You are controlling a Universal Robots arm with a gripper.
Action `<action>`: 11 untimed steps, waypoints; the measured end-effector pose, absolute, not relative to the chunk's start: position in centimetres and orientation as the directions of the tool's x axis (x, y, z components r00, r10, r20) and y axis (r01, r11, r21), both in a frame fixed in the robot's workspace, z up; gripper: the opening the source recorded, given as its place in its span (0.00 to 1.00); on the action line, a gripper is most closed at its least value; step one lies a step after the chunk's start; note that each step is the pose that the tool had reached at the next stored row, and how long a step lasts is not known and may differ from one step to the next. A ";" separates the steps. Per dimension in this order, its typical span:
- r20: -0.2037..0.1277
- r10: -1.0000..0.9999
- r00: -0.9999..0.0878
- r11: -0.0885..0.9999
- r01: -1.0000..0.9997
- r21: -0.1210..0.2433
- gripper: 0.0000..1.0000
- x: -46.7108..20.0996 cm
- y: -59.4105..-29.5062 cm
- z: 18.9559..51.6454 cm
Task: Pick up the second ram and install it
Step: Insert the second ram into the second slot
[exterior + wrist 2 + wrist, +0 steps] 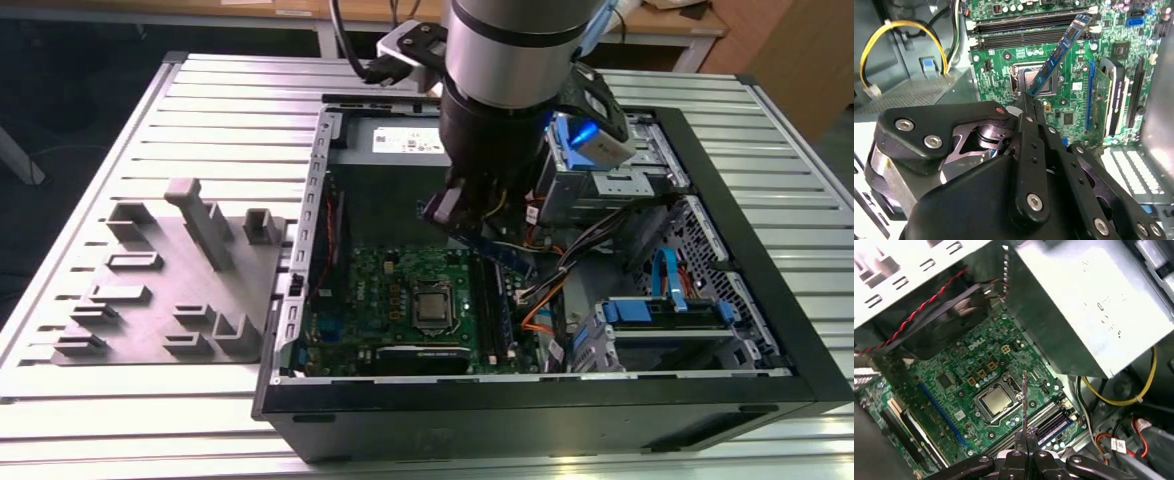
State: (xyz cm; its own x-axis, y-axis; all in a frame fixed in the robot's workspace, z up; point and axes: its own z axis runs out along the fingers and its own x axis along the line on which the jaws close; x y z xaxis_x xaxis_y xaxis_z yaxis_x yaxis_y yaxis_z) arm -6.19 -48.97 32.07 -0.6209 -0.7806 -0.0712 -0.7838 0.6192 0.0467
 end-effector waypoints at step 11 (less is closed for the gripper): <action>-0.071 -0.643 -0.763 0.762 -0.646 0.046 0.09 -6.2 -49.0 31.9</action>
